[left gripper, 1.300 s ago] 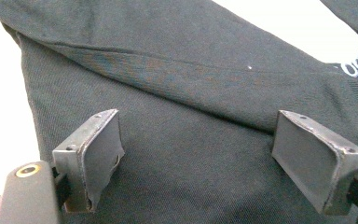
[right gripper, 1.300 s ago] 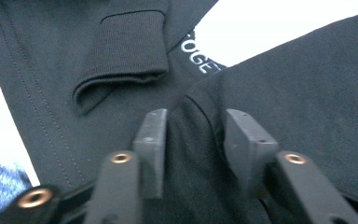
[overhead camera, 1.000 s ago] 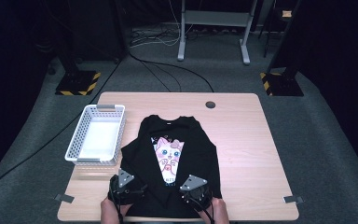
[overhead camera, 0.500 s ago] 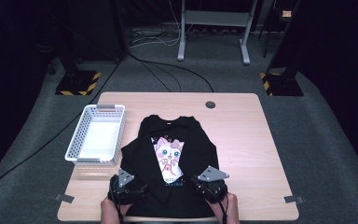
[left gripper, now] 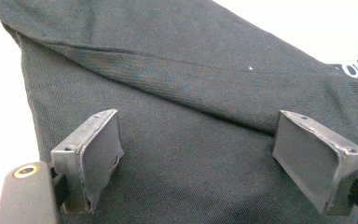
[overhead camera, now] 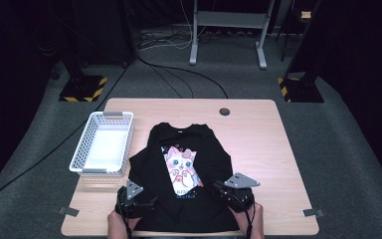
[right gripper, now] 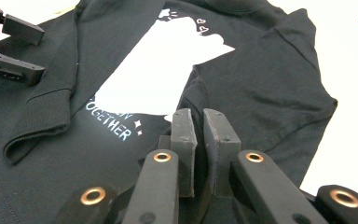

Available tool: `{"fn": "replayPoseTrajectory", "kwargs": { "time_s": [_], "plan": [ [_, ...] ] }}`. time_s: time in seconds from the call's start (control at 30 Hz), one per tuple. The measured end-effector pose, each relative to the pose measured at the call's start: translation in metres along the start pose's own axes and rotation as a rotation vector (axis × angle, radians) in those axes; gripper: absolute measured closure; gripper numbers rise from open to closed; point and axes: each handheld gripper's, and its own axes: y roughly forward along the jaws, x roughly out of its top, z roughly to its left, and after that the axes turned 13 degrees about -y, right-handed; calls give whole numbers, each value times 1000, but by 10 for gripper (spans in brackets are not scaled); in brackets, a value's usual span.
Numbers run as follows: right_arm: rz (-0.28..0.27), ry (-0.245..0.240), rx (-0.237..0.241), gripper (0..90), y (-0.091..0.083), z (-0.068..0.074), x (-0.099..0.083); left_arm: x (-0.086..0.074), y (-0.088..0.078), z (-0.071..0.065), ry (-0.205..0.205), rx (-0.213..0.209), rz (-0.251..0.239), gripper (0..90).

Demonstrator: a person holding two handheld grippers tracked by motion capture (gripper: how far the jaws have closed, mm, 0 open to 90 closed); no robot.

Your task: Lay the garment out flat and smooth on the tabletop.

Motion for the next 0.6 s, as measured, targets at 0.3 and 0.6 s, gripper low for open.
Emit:
{"fn": "replayPoseTrajectory", "kwargs": {
  "time_s": [0.3,0.6],
  "plan": [
    [-20,40,-39,831,-11,-13,-6,0,0,0,1,1,0,152],
    [-29,80,-88,831,-21,-28,-17,0,0,0,0,1,1,152]
  ]
}}
